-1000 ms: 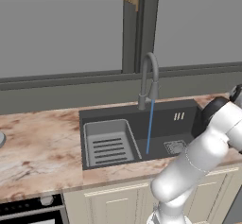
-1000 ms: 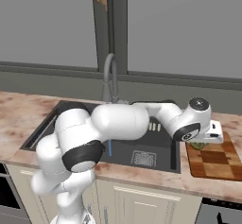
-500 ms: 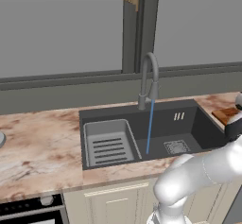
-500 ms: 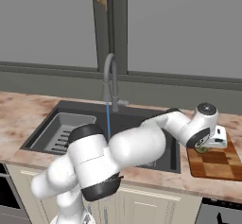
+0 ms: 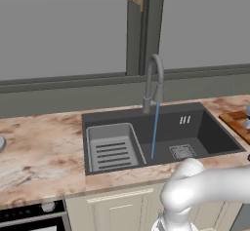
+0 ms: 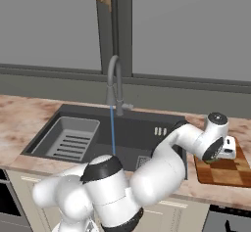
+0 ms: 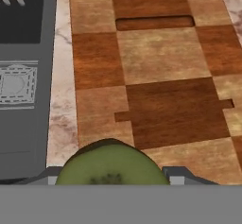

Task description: Pick the kiwi from the sink and place it on the cutting board to airdry. Then turn off the sink faucet.

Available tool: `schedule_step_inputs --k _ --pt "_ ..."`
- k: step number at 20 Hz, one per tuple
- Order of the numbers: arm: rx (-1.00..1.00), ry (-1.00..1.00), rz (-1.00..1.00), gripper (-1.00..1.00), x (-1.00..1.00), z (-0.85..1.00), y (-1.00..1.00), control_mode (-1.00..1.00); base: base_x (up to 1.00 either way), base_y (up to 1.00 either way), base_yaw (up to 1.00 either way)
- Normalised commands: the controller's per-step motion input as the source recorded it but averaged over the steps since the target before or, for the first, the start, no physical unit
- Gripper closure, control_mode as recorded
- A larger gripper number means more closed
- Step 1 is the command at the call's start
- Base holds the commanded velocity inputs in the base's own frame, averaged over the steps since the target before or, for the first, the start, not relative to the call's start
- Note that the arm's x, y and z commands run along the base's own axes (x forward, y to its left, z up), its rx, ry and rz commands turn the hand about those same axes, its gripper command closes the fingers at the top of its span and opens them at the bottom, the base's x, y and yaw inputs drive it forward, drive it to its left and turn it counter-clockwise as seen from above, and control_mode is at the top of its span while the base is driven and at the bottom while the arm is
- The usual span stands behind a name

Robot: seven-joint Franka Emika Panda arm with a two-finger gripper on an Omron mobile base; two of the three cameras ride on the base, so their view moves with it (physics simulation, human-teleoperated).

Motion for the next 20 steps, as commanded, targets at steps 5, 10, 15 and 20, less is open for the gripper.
schedule_step_inputs --k 5,10,15,20 --pt "0.0 0.0 0.0 1.0 0.0 -0.22 0.0 -1.0 0.0 0.0 0.0" --pt "0.01 0.0 0.0 1.0 0.0 -0.25 0.0 -1.0 0.0 0.0 0.0" --pt "0.01 0.0 0.0 1.0 0.0 -0.22 0.0 -1.0 0.0 0.0 0.0" --pt "0.01 0.0 0.0 1.0 0.01 -0.14 -0.04 -1.0 0.0 0.0 0.0"
